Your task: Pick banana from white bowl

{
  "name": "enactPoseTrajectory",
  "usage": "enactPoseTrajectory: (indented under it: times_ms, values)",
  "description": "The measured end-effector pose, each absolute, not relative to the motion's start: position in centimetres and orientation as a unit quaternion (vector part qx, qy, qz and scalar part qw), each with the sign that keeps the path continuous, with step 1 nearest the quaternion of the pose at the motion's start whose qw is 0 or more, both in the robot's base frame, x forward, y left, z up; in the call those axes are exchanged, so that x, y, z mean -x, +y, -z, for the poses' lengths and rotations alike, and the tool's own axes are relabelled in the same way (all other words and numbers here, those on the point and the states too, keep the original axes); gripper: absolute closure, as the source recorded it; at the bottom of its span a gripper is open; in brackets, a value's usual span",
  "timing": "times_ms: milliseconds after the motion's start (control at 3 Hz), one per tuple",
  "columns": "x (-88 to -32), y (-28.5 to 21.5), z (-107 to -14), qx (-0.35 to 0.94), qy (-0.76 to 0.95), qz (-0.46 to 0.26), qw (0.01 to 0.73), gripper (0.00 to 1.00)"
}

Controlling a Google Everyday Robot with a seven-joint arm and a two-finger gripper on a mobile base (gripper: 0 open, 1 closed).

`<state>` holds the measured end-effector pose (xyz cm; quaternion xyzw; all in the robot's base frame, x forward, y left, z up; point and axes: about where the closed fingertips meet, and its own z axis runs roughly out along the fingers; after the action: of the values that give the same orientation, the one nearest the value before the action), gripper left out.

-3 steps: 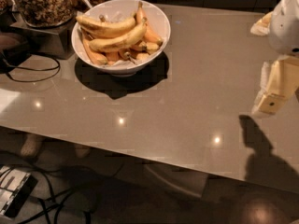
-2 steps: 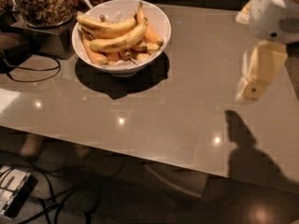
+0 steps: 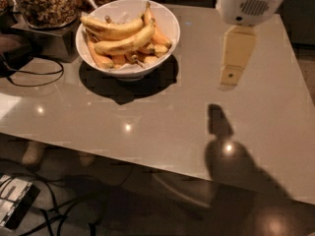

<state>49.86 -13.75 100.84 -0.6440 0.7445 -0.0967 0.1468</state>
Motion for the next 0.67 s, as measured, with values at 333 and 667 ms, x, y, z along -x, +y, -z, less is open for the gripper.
enactPoseTrajectory:
  times_ms: [333, 667]
  values:
    - [-50.1, -13.5, -101.1, 0.644, 0.742, 0.100, 0.156, 0.00]
    - [-52.2, -11.6, -101.6, 0.649, 0.736, 0.082, 0.173, 0.00]
